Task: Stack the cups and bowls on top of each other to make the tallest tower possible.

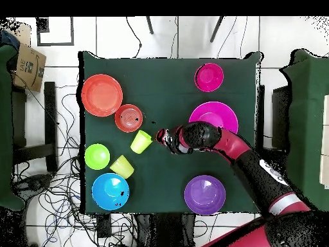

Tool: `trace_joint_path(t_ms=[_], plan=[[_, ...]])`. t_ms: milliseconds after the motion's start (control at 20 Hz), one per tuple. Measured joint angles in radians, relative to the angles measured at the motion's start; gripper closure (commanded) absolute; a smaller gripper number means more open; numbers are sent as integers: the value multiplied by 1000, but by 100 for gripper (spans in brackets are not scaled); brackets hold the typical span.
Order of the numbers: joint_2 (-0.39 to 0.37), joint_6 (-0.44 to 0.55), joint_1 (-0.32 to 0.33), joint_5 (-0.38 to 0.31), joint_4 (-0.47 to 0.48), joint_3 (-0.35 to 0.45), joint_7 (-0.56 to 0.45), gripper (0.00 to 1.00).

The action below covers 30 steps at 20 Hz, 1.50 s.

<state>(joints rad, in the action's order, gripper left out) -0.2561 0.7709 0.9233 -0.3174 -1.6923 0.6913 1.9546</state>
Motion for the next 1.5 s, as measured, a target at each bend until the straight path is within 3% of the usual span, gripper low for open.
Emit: trace_joint_path(t_ms=[450, 1050, 1500], plan=[[-36, 14, -5, 48, 5, 1, 0, 0], [-8, 16, -36, 69, 25, -2, 0, 0], [67, 57, -139, 73, 123, -70, 0, 0]])
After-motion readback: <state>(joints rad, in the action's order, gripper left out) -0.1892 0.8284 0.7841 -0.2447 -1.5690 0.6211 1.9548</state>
